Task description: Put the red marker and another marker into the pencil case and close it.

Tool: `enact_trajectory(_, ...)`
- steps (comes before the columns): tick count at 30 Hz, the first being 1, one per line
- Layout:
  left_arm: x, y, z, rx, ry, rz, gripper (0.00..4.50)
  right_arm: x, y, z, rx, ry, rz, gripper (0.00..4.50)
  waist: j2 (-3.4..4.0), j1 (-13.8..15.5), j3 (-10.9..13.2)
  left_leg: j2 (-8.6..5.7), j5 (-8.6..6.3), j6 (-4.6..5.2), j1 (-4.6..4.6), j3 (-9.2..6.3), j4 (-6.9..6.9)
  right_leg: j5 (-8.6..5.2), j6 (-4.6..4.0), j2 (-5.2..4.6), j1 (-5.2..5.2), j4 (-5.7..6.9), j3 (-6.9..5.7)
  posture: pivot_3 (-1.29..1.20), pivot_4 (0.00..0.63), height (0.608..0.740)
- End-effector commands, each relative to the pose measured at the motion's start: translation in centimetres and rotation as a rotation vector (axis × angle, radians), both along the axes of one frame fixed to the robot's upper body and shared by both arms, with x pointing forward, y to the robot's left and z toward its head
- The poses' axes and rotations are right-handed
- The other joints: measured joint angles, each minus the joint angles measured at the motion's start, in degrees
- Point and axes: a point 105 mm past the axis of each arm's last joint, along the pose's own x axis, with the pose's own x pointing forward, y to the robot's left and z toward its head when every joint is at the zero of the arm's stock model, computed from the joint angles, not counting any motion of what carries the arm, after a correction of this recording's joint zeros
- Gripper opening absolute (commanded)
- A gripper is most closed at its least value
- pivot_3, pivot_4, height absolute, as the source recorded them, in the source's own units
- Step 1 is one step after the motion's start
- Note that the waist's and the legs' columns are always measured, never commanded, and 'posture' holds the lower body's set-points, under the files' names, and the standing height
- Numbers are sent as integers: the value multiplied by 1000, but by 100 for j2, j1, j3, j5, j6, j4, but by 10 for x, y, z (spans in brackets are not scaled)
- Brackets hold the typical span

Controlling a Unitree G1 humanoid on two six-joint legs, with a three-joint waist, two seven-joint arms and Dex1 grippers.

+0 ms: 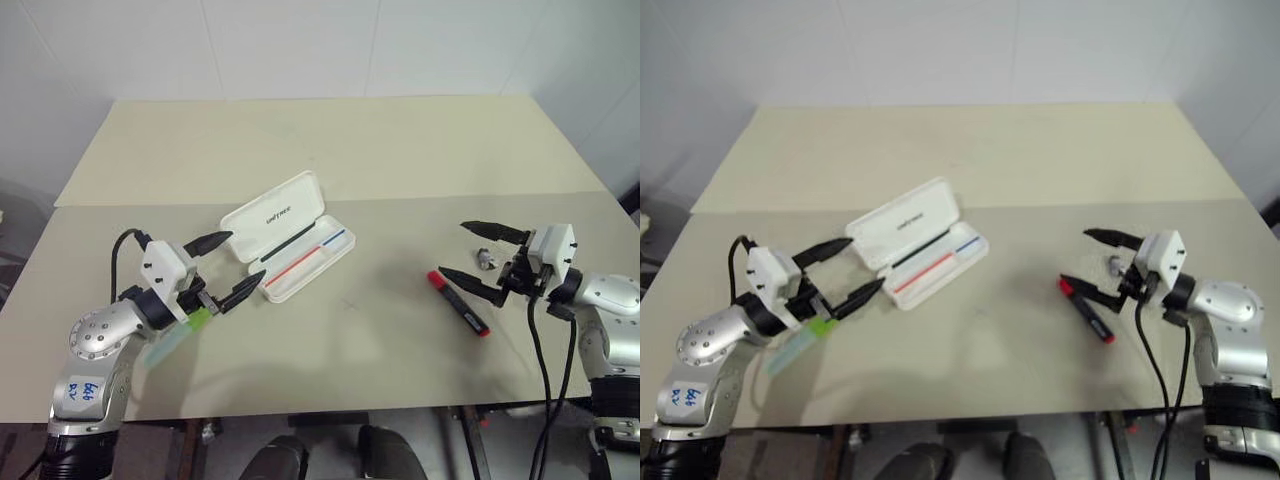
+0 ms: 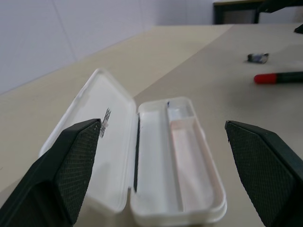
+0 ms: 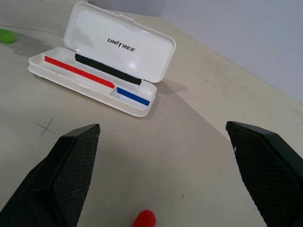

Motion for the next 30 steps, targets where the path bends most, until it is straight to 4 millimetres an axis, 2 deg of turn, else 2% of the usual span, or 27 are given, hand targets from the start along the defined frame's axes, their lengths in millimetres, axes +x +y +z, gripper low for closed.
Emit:
enact_trajectory(1, -5, -3, 5, 2, -9, -52, 4494, -4, 2, 14, 38, -59, -14, 4500, 0, -13, 0, 1, 0, 0, 0, 1, 0, 0, 0, 0, 0, 0, 0, 0, 150, 740)
enact_trajectory(13, -5, -10, 3, 36, 34, -130, 4494, -10, 21, 9, 71, -64, 8, 4500, 0, 1, 0, 3, -1, -1, 1, 1, 2, 2, 1, 3, 1, -1, 0, 0, 150, 740)
enact_trajectory(16, -6, -11, -1, 46, 63, -149, 3835, -7, 29, 5, 82, -61, 29, 4500, 0, -16, 0, 7, -1, -2, 1, 0, 0, 2, 0, 5, 0, 0, -1, 0, 150, 740)
enact_trajectory(18, -4, -16, -6, 62, 86, -163, 3174, -5, 33, 4, 93, -60, 40, 4500, 0, -21, 0, 6, -1, -2, 1, 1, 0, 2, 0, 5, 0, 0, -1, 0, 150, 740)
enact_trajectory(23, -2, -31, -13, 76, 133, -212, 3174, -11, 46, 4, 93, -59, 89, 4500, 0, -15, 0, 5, -1, -2, 1, 0, 2, 3, 0, 5, 1, 0, 0, 0, 150, 740)
enact_trajectory(26, 9, -51, -28, 99, 189, -202, 3174, -12, 45, 4, 91, -57, 93, 4500, 0, 22, 0, 5, -1, -2, 1, -2, 3, 3, 0, 7, 1, 1, -2, 0, 150, 740)
enact_trajectory(30, 17, -57, -42, 131, 236, -152, 3174, -16, 52, 6, 99, -63, 106, 4500, 0, 16, 0, 5, -1, -2, 1, 0, 1, 6, 2, 8, -1, 2, 1, 0, 150, 740)
